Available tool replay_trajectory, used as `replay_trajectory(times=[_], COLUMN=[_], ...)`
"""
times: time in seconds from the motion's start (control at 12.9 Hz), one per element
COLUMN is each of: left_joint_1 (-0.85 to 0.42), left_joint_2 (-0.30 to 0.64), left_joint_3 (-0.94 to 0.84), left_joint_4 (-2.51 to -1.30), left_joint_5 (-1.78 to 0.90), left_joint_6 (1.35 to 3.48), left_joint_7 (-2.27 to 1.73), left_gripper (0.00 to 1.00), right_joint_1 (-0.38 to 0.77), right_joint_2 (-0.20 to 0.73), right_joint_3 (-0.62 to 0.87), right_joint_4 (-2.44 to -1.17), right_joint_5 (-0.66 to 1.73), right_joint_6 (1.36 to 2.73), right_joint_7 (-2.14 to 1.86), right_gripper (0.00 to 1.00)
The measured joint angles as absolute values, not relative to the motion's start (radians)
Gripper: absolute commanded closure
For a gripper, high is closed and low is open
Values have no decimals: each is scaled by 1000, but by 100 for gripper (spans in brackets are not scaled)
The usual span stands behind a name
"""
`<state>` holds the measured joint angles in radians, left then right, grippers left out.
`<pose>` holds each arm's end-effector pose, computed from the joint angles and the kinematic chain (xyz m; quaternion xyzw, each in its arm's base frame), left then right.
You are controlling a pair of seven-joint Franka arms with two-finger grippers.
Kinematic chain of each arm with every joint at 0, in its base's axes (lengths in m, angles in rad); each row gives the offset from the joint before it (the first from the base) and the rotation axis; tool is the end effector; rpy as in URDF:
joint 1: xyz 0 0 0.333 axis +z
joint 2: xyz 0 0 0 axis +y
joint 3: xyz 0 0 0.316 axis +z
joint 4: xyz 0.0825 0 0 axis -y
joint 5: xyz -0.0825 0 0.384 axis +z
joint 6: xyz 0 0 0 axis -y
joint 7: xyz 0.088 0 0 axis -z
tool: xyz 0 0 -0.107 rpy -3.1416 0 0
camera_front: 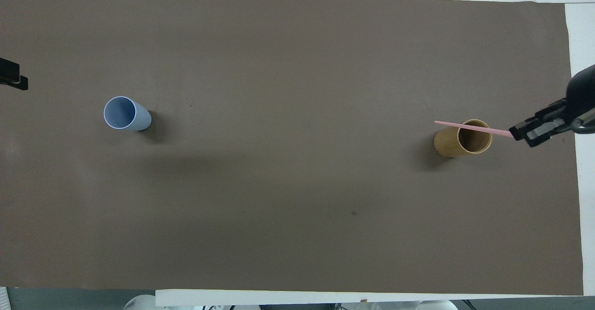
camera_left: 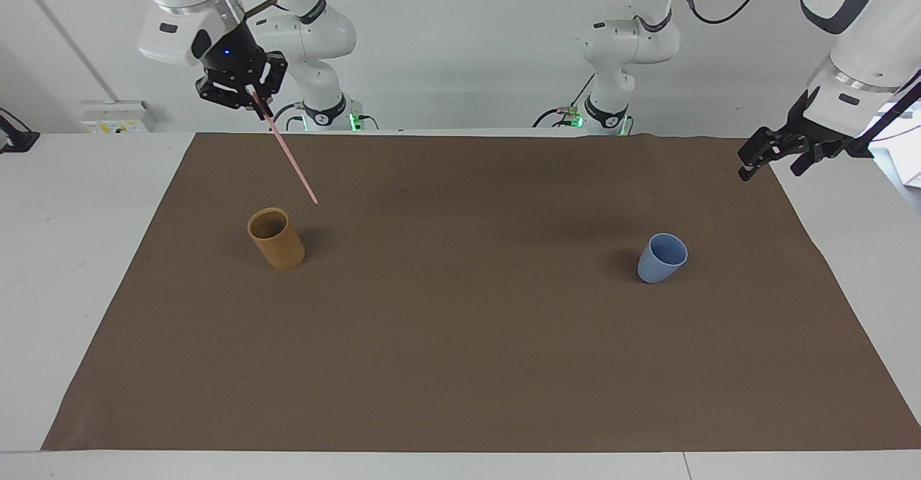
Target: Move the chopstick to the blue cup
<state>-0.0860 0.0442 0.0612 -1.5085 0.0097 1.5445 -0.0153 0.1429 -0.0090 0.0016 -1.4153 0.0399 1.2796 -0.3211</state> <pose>0.5658 -0.0138 0.6268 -1.0000 0.0047 0.0039 0.0063 0.5126 0.0797 0.6768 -0.9698 -0.2346 0.0613 0.0249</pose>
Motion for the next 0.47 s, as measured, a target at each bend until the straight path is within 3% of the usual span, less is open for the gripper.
replay_trajectory(times=[0.31,0.47], left_joint_1=[-86,-86], left_joint_2=[44,27], left_joint_3=[61,61], left_joint_4=[-1510,-1566], left_joint_5=[10,10], left_joint_6=[1541,1595], left_joint_7=[-15,-32], left_gripper=[0,0], right_joint_1=[149,149], right_joint_2=[-12,-19], right_joint_3=[0,0], right_joint_4=[-1448,-1459], right_joint_5=[40,42], right_joint_6=[1298,1304], right_joint_7=[-307,-302], right_gripper=[100,100])
